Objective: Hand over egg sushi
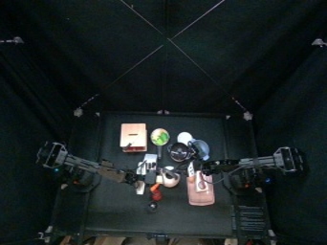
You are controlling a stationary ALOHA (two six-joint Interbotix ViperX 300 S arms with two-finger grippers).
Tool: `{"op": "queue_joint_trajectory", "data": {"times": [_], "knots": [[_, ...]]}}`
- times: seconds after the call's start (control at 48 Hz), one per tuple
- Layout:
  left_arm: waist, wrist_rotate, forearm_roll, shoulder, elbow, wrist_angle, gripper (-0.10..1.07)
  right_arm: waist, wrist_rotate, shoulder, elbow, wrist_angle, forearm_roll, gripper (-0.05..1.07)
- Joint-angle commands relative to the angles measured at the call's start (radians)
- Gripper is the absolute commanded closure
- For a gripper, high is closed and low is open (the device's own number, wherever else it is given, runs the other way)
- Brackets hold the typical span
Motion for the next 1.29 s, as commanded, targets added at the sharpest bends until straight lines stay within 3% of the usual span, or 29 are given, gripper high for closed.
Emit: {"op": "queue_joint_trajectory", "data": {"times": [0.0,0.146,0.25,0.583,1.271], "knots": [[0.005,-0.012,0.003,-0.017,-0.035,0.008,0.39,0.006,-0.002,-0.008,-0.023,-0.005,0.020,0.19],[0.023,-0.023,0.015,-0.017,-0.048,0.031,0.39,0.008,-0.002,0.002,-0.035,-0.011,0.040,0.05],[0.054,-0.025,0.028,-0.012,-0.064,0.037,0.39,0.011,0.000,0.002,-0.041,-0.028,0.052,0.00],[0.117,-0.023,0.098,0.052,-0.112,0.031,0.39,0.003,-0.003,0.026,-0.051,-0.034,0.072,0.00],[0.123,-0.026,0.146,0.120,-0.167,-0.018,0.39,-0.078,-0.011,0.072,-0.057,-0.064,0.071,0.04]]}}
